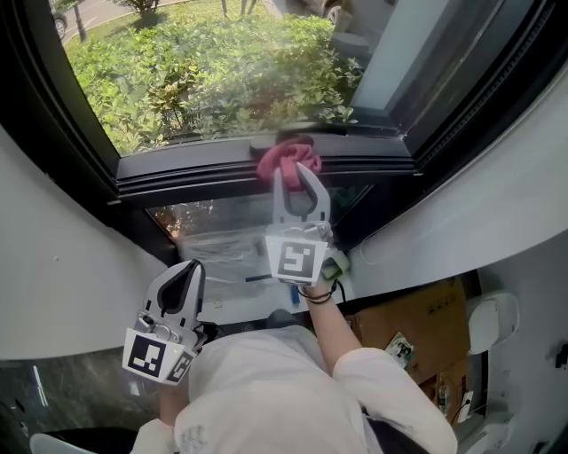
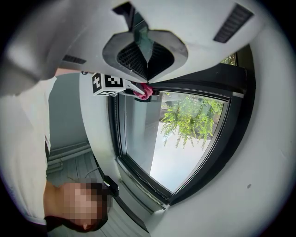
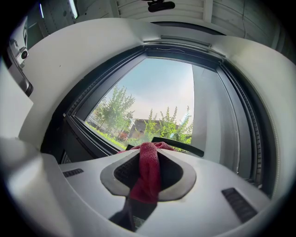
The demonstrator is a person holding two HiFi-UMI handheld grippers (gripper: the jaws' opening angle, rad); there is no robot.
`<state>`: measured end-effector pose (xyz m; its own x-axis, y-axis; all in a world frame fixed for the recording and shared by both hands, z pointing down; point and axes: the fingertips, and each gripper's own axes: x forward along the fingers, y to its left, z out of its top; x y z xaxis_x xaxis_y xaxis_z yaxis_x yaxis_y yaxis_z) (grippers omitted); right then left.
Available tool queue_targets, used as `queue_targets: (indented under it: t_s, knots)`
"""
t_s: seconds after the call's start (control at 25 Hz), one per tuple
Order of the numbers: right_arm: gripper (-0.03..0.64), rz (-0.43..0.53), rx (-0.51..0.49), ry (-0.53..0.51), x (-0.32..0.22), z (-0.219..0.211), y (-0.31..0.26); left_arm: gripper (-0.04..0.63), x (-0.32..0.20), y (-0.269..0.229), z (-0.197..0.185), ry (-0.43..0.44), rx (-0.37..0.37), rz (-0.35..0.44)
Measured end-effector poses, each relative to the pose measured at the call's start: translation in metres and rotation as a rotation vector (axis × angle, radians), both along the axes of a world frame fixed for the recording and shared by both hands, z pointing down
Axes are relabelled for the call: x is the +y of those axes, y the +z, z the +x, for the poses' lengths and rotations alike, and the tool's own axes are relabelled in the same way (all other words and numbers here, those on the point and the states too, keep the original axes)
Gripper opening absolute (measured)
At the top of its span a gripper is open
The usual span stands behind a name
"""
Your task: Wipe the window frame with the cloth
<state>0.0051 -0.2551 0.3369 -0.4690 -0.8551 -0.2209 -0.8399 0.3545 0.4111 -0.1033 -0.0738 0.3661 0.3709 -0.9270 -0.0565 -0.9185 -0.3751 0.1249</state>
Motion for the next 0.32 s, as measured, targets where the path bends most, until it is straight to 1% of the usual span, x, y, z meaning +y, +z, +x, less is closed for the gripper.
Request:
queue_targets:
  t_s: [0.12, 0.32]
  knots:
    - [0.091, 0.013, -0.003, -0.005, 0.0002, -0.0004, -0.0011, 0.011, 0.0031, 0.0001, -0.0019, -0.011, -0.003, -0.001]
    - [0.091, -0.022, -0.013, 0.017, -0.0003, 0.0041, 0.0028, 0.011, 0.0084, 0.0007, -0.004, -0.022, -0.006, -0.004]
